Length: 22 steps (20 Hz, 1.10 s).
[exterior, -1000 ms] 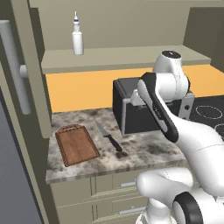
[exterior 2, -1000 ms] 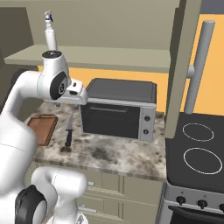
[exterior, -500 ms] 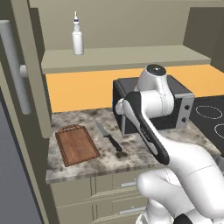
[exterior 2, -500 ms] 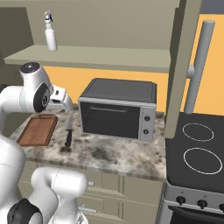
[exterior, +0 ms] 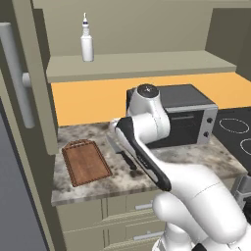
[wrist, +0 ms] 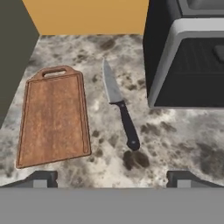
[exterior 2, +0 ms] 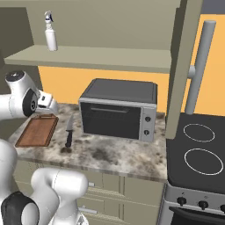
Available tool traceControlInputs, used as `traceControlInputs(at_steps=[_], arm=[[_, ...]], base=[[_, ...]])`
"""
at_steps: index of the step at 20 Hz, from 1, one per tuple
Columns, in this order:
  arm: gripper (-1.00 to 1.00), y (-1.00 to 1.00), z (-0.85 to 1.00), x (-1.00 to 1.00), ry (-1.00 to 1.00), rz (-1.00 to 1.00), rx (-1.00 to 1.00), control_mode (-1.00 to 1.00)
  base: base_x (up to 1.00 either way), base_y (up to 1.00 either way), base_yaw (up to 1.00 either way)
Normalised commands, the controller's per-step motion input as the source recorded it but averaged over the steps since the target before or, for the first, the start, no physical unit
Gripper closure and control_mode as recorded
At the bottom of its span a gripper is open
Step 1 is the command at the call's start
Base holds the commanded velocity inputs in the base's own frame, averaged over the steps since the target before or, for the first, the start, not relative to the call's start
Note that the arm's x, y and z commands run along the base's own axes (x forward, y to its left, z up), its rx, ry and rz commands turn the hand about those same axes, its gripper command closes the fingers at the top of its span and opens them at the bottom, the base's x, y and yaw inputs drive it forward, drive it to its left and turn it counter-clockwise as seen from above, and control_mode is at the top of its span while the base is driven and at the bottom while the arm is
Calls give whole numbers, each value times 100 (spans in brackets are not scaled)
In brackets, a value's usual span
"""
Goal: Move the cutting board and knife to the sink. Then move spray from the cabinet to the counter.
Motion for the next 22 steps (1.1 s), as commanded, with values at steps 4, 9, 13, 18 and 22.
traceControlInputs(at_steps=[4,9,13,18,22], arm=[[-100,52,-21,38,0,-9,0,-100],[-100,35,-19,40,0,-5,2,-100],[-100,29,-24,45,0,-2,2,-100],[-100,25,-27,48,1,0,2,-100],[-100,18,-27,49,1,0,2,-100]], base=[[0,0,0],[0,0,0],[0,0,0],[0,0,0],[0,0,0]])
